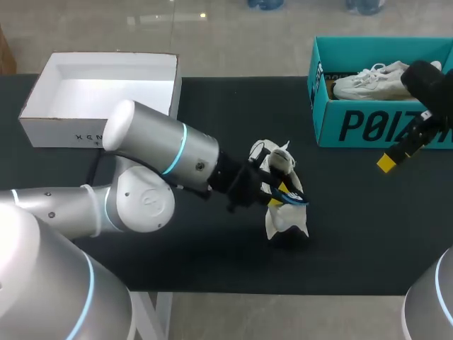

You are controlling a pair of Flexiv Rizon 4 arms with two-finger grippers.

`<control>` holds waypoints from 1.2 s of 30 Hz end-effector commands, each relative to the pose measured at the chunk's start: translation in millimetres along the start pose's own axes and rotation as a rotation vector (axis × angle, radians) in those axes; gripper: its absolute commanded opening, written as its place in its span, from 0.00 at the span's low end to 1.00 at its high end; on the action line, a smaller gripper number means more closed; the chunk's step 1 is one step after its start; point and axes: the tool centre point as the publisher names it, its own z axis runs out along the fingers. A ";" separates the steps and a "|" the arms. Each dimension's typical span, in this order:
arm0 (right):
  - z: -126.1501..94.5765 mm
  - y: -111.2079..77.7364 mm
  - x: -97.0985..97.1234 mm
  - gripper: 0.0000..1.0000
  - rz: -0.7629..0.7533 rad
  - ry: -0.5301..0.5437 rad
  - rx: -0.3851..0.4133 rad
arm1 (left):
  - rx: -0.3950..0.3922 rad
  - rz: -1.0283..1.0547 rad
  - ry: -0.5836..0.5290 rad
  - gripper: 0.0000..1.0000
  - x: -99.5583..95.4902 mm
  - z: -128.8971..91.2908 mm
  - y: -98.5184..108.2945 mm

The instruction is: Take the shoe out of the shoebox, open the shoe tongue, remove and reinsert the insole, then place the shoe into the shoebox

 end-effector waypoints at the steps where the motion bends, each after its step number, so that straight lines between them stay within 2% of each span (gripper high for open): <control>1: 0.5 1.4 -0.5 1.00 0.002 0.001 0.004 | -0.007 -0.004 -0.002 0.00 -3.0 12.1 6.9; 8: 0.5 1.4 -0.5 1.00 0.002 0.001 0.004 | -0.020 0.013 -0.011 0.00 -10.1 12.5 10.8; 17: 0.5 1.4 -0.5 1.00 0.002 0.001 0.004 | -0.107 0.060 0.006 0.00 -19.8 8.9 27.6; 20: 0.5 1.4 -0.5 1.00 0.002 0.001 0.004 | -0.129 0.072 0.019 0.00 -16.4 9.7 32.3; 25: 0.5 1.4 -0.5 1.00 0.002 0.001 0.004 | -0.095 0.046 0.047 0.00 -0.3 17.0 29.2; 29: 0.5 1.4 -0.5 1.00 0.002 0.001 0.004 | -0.081 0.034 0.049 0.00 4.8 16.2 24.8; 30: 0.5 1.4 -0.5 1.00 0.002 0.001 0.004 | -0.078 0.030 0.046 0.26 5.0 14.4 23.6; 31: 0.5 1.4 -0.5 1.00 0.002 0.001 0.004 | -0.076 0.028 0.043 0.38 4.5 11.4 22.1; 32: 0.5 1.4 -0.5 1.00 0.002 0.001 0.004 | -0.076 0.028 0.042 0.42 4.1 9.8 21.5; 33: 0.5 1.4 -0.5 1.00 0.002 0.001 0.004 | -0.076 0.027 0.041 0.86 3.3 7.3 20.7; 34: 0.5 1.4 -0.5 1.00 0.002 0.001 0.004 | -0.078 0.029 0.037 1.00 2.5 5.1 19.9; 36: 0.5 1.4 -0.5 1.00 0.002 0.001 0.004 | -0.080 0.029 0.031 1.00 -0.3 0.0 18.7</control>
